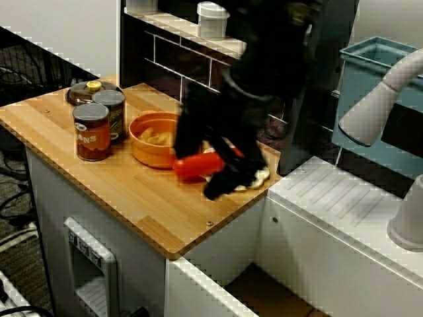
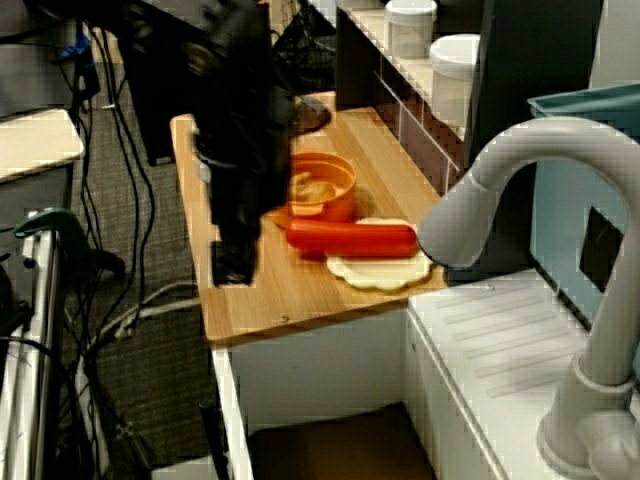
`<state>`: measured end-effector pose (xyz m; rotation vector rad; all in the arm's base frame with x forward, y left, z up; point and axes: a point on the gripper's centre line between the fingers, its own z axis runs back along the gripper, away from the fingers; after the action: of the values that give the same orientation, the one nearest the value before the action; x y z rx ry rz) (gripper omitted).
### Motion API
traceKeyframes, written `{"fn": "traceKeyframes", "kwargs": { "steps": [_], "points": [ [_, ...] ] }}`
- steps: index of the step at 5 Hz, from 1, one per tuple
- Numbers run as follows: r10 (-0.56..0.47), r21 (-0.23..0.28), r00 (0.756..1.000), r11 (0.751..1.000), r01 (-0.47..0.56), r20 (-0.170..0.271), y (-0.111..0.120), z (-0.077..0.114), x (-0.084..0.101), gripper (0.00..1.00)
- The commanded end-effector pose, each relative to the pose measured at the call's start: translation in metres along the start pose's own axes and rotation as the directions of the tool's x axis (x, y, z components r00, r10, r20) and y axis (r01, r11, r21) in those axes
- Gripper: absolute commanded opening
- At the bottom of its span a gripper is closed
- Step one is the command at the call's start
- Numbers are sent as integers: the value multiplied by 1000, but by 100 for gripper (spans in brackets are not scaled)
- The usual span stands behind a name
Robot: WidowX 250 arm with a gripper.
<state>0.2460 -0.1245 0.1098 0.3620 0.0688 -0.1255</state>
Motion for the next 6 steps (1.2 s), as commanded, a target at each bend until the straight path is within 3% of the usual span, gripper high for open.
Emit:
{"fn": "traceKeyframes", "kwargs": {
  "steps": [1,2,3,4,6],
  "points": [
    [-62,-41,997,997,64,50,17,-2,54,100],
    [-98,-49,988,993,105,118,43,-3,58,100],
    [-141,-53,967,986,155,215,70,-5,51,100],
    [-145,-98,952,979,178,271,73,-9,51,100],
    [-210,-180,926,944,276,314,64,-16,73,100]
  ]
}}
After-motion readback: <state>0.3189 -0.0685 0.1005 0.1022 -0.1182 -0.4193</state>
